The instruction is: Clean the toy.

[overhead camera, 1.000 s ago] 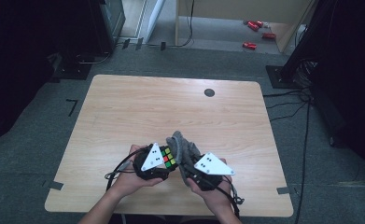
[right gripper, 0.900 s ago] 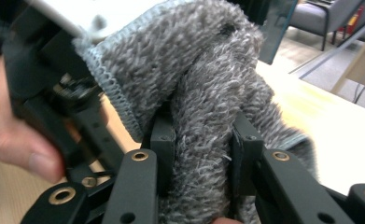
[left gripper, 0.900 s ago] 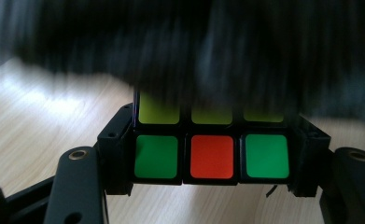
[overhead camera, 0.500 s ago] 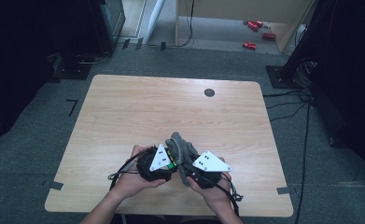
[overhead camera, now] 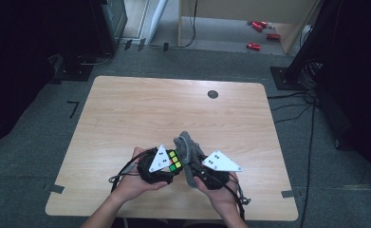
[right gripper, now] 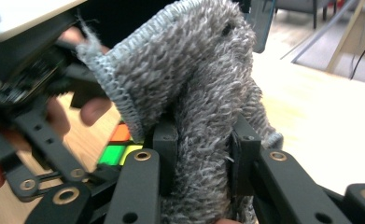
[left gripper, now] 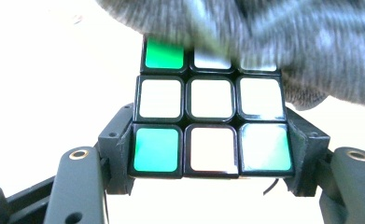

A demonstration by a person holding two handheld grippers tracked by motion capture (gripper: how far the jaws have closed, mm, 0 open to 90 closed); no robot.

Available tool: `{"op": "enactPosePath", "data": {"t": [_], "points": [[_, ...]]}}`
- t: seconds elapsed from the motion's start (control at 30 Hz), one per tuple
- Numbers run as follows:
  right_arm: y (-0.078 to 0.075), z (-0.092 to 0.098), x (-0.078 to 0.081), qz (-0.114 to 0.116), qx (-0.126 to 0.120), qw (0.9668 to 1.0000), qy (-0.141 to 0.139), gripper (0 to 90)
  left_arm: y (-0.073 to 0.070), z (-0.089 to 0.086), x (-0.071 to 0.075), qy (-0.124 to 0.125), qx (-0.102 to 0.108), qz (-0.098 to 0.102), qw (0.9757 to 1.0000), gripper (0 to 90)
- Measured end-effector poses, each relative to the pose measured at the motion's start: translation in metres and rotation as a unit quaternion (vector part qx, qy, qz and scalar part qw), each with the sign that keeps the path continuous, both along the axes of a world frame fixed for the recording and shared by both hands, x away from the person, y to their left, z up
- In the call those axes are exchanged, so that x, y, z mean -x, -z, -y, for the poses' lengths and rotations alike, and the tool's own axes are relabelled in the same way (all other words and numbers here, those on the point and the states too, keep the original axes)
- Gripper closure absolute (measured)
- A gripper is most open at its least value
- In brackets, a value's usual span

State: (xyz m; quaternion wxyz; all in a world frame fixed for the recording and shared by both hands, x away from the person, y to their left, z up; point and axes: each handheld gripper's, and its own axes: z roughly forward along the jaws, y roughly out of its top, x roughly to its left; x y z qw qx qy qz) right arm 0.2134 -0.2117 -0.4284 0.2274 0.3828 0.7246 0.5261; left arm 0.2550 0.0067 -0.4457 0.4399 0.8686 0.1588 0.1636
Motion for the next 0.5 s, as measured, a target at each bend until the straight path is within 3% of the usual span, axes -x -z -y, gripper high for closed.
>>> {"op": "enactPosePath", "data": {"t": [0.17, 0.2, 0.27, 0.37, 0.43, 0.5], "points": [[-0.006, 0.011, -0.002, -0.005, -0.092, 0.9953, -0.028, 71.5, -0.004, -0.009, 0.005, 0.036, 0.067, 0.025, 0.9968, 34.7], [-0.005, 0.013, -0.002, -0.007, -0.096, 0.9951, -0.023, 71.9, -0.005, -0.012, 0.005, 0.046, 0.088, 0.022, 0.9948, 34.7], [0.001, 0.015, -0.005, -0.014, -0.073, 0.9972, 0.003, 72.6, -0.009, -0.016, 0.006, 0.051, 0.113, 0.024, 0.9919, 34.7], [0.009, 0.023, -0.012, -0.043, -0.092, 0.9948, 0.008, 72.3, -0.009, -0.018, 0.005, 0.05, 0.118, 0.03, 0.9913, 34.7], [0.006, 0.025, -0.011, -0.042, -0.103, 0.9937, 0.003, 72.0, -0.005, -0.018, 0.004, 0.048, 0.111, 0.034, 0.9921, 34.7], [-0.004, 0.019, -0.005, -0.029, -0.115, 0.9927, -0.023, 72.0, -0.002, -0.014, 0.004, 0.049, 0.097, 0.036, 0.9934, 34.7]]}}
